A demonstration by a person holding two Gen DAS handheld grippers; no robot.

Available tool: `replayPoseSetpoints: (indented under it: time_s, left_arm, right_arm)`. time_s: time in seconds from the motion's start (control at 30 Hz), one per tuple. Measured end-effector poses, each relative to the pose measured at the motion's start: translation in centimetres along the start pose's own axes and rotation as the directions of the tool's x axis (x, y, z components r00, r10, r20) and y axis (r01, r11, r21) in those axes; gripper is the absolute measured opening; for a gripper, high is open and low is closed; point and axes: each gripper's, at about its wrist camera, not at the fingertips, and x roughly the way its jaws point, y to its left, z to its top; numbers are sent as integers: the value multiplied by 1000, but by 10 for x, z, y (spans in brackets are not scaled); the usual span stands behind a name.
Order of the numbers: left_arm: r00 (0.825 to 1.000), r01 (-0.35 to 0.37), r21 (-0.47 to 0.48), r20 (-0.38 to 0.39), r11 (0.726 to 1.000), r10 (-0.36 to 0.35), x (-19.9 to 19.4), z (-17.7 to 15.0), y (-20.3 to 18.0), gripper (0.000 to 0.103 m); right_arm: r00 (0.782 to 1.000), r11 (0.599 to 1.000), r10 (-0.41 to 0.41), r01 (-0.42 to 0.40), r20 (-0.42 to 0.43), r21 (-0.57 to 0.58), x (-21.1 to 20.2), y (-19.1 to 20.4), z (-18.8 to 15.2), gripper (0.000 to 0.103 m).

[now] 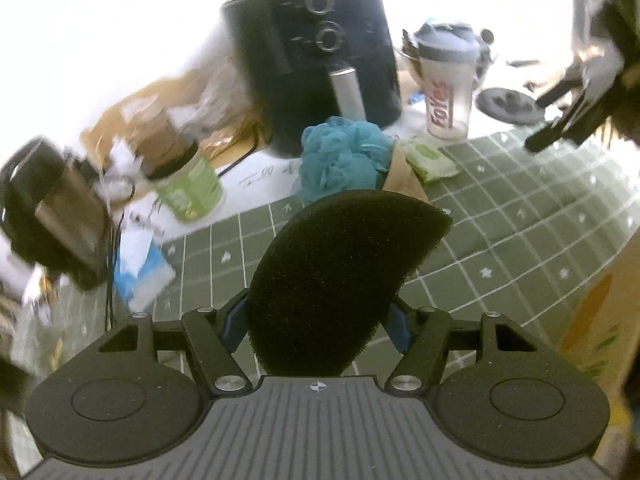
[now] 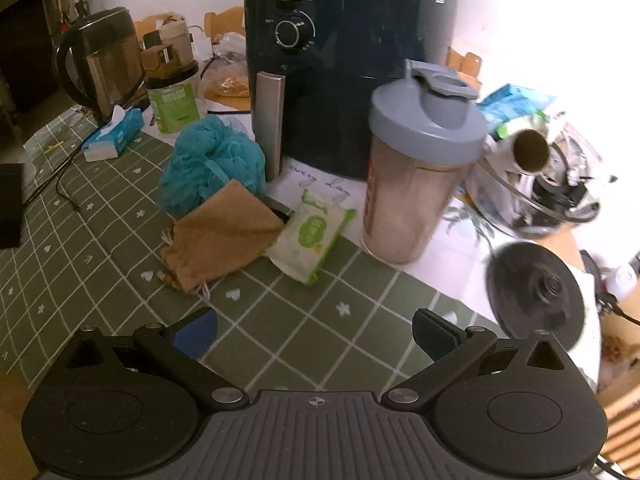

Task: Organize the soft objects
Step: 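Grasp the white wipes packet with the right tool while the left tool holds the pad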

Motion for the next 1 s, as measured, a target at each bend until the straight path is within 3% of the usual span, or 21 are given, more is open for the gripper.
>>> replayPoseSetpoints:
  time_s: [0.23,0.47,0.6,0.8,1.0]
  left_arm:
    - [999,34,-229,-26,973,-41,-37,-8,13,66]
    - [995,56,-477,-45,877,-88,-67,-25,31,66]
    - [996,50,-519,-41,854,-83,-83,-35,31,66]
    - [996,37,-535,-45,844,-72,-99,-46,26,66]
    - [996,19,-564,-62,826,-65,-104,-57,25,66]
  right_arm:
    - [999,998,20,-22,36,57,39,1,4,102]
    - [998,994,-1,-6,60,112,80,5,7,92]
    - [997,991,-17,6,77,134,99,6,9,88]
    - [993,991,-43,28,111,131,118,14,18,82]
    - [995,991,-76,68,68,113,143,22,25,73]
